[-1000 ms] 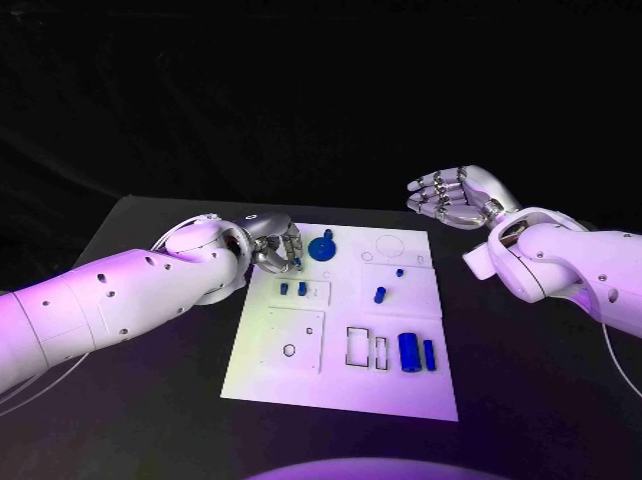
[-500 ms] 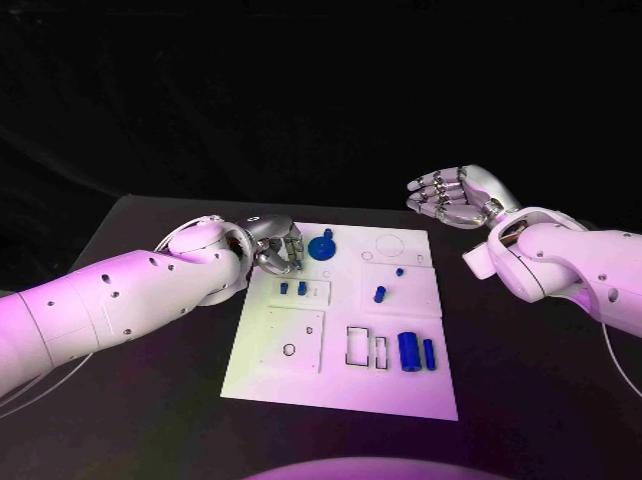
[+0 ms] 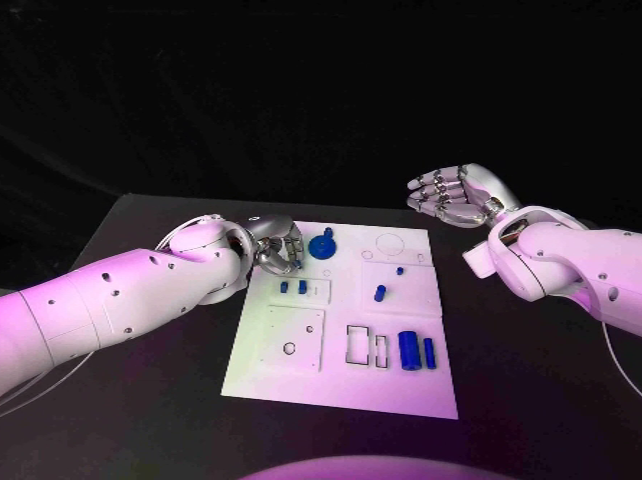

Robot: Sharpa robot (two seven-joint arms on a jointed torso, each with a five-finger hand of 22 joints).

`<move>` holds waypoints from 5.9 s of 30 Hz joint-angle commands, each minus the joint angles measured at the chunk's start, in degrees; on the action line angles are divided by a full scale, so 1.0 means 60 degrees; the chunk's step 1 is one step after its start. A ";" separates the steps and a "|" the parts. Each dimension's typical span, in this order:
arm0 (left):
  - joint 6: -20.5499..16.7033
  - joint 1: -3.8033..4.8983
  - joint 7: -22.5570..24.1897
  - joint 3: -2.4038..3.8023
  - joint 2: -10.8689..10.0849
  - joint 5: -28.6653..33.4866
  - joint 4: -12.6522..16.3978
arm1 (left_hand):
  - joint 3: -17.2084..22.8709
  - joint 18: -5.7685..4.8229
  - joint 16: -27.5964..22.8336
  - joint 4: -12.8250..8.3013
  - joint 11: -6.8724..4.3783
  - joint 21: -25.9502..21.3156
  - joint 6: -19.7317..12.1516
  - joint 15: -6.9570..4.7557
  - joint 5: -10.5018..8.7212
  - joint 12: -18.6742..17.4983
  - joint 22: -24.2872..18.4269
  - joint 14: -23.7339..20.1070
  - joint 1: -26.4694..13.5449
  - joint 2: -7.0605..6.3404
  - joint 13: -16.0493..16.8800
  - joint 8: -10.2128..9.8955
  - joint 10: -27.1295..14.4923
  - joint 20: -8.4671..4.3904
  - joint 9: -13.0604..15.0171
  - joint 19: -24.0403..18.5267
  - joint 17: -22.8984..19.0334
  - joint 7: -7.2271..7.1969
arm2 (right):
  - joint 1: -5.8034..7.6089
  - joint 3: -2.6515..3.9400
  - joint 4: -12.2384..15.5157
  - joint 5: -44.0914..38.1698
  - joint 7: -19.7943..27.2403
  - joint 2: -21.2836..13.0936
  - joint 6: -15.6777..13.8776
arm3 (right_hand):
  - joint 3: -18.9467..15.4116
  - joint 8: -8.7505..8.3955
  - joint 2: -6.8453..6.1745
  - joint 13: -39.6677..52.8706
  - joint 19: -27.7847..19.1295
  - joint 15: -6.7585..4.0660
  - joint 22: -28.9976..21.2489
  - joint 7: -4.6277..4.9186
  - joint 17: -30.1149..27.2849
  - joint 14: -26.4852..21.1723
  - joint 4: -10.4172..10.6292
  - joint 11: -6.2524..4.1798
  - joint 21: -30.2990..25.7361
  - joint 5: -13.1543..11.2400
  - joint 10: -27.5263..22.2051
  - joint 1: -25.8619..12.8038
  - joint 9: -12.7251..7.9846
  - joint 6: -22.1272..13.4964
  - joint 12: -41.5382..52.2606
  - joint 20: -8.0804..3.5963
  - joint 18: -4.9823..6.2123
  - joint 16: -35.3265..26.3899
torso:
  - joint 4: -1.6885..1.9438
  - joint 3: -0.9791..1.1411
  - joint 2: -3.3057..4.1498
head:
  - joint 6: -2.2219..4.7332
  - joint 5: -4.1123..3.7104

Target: Assemble the parts on the task board

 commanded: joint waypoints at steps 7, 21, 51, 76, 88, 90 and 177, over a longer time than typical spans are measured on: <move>0.0218 -0.0010 -0.0028 -0.0007 0.0071 0.0074 -0.0022 | 0.0009 -0.0092 -0.0009 -0.0029 0.0007 0.0055 0.0055 0.0012 -0.0022 -0.0039 0.0033 0.0032 -0.0088 0.0025 -0.0016 -0.0065 0.0073 0.0001 -0.0017 0.0079 -0.0004 0.0007 | -0.0012 0.0002 0.0009 -0.0026 0.0119 0.0009 0.0036 | -0.0054 -0.0055 0.0009 -0.0009 -0.0023 0.0026 -0.0010 0.0622 -0.0009 0.0025 -0.0004 0.0060 -0.0057 0.0047 0.0016 -0.0059 -0.0014 0.0030 -0.0045 0.0031 0.0024 -0.0044 | -0.0003 -0.0003 0.0005 | -0.0001 -0.0008; 0.0172 -0.0045 0.0010 -0.0013 0.0094 0.0131 -0.0037 | 0.0036 -0.0106 -0.0027 -0.0077 -0.0009 0.0109 0.0133 -0.0003 -0.0034 -0.0090 0.0112 0.0031 -0.0044 0.0065 -0.0022 -0.0089 0.0194 -0.0007 -0.0022 0.0107 -0.0075 0.0011 | -0.0016 0.0002 0.0009 -0.0024 0.0124 0.0004 0.0034 | -0.0070 -0.0068 0.0021 -0.0010 -0.0017 0.0028 -0.0044 0.0623 -0.0033 0.0032 -0.0009 0.0062 -0.0074 0.0036 0.0013 -0.0068 -0.0021 0.0033 -0.0057 0.0035 0.0026 -0.0068 | 0.0006 -0.0001 0.0000 | -0.0010 -0.0027; -0.0370 -0.0052 0.0121 -0.0015 0.0048 0.0309 -0.0052 | 0.0105 0.0071 -0.0318 -0.0130 0.0431 -0.0494 -0.0896 0.0361 0.0026 -0.1282 -0.0829 -0.0349 -0.0295 -0.0370 -0.0391 -0.1123 -0.0794 0.0212 -0.0524 -0.0424 -0.0920 0.0386 | -0.0029 0.0002 -0.0022 -0.0015 0.0075 -0.0005 0.0085 | -0.0082 -0.0078 0.0025 -0.0010 -0.0024 0.0032 -0.0070 0.0625 -0.0051 0.0032 -0.0016 0.0065 -0.0090 0.0033 0.0008 -0.0072 -0.0027 0.0033 -0.0068 0.0039 0.0023 -0.0087 | -0.0001 -0.0003 -0.0009 | 0.0038 -0.0033; -0.2261 -0.0090 0.4477 0.0214 -0.1407 0.9052 0.0983 | 0.0096 0.0399 -0.1182 -0.0109 0.0415 -0.1787 -0.0366 0.0352 0.0030 -0.1007 -0.2705 -0.1368 -0.0202 -0.0005 -0.0268 -0.0954 -0.0525 0.0192 -0.0539 -0.1406 -0.3072 0.0400 | -0.0073 0.0002 -0.0206 -0.5155 -0.1993 -0.0060 0.1965 | 0.0093 0.0323 0.0084 0.0121 0.2986 -0.1324 0.0761 -0.0260 0.0845 0.3915 -0.1151 -0.0978 0.2034 -0.0180 0.2299 0.0599 0.0074 0.1593 0.0320 -0.1328 0.0039 0.1822 | -0.0012 -0.0020 -0.0009 | 0.0225 -0.0538; -0.1155 -0.0287 0.5850 0.0222 -0.2144 1.3397 0.1910 | -0.0522 0.0447 -0.1813 -0.0038 0.0259 -0.2478 -0.0398 0.0278 -0.0038 -0.0527 -0.3240 -0.2462 -0.0477 0.0018 -0.0134 -0.0983 -0.0005 0.0172 -0.0599 -0.2002 -0.4414 0.0275 | -0.0277 0.0004 0.0304 -0.8593 -0.3542 -0.0029 0.2437 | 0.0446 0.0009 -0.0254 0.0149 0.4428 -0.1693 0.4361 -0.0450 0.5094 0.5482 -0.1006 -0.1201 0.6256 -0.0116 0.2840 0.0117 0.0007 0.1843 -0.0637 -0.1823 -0.0273 0.6819 | -0.0005 -0.0049 0.0021 | 0.0205 -0.0788; -0.1089 -0.0301 0.5890 0.0221 -0.2200 1.3603 0.2008 | -0.0543 0.0446 -0.1817 -0.0037 0.0250 -0.2496 -0.0391 0.0271 -0.0035 -0.0504 -0.3252 -0.2476 -0.0478 0.0031 -0.0125 -0.0981 0.0015 0.0166 -0.0600 -0.2006 -0.4425 0.0269 | -0.0303 0.0004 0.0342 -0.8787 -0.3637 0.0004 0.2435 | 0.0506 -0.0022 -0.0328 0.0138 0.4539 -0.1660 0.5148 -0.0430 0.5832 0.5403 -0.0996 -0.1162 0.7047 -0.0097 0.2786 0.0084 0.0018 0.1834 -0.0765 -0.1819 -0.0372 0.7624 | 0.0009 -0.0043 0.0010 | 0.0185 -0.0810; -0.0994 -0.0346 0.5338 0.0219 -0.2417 1.3617 0.2383 | -0.0733 0.0437 -0.1761 -0.0121 0.0319 -0.2661 -0.0567 0.0305 -0.0126 -0.0366 -0.3383 -0.2517 -0.0343 0.0156 -0.0075 -0.1120 -0.0127 0.0169 -0.0689 -0.1909 -0.4538 0.0390 | -0.1060 0.0012 0.0321 -1.0577 -0.4699 0.0872 0.1655 | 0.1785 0.0554 0.0156 0.0567 0.5370 -0.1764 1.0073 -0.0679 0.8803 0.5293 -0.1520 -0.1360 1.1794 -0.1275 0.3490 0.0590 0.0744 0.2640 -0.1210 -0.1799 -0.1021 1.1254 | -0.0013 -0.0021 0.0002 | 0.0086 -0.0788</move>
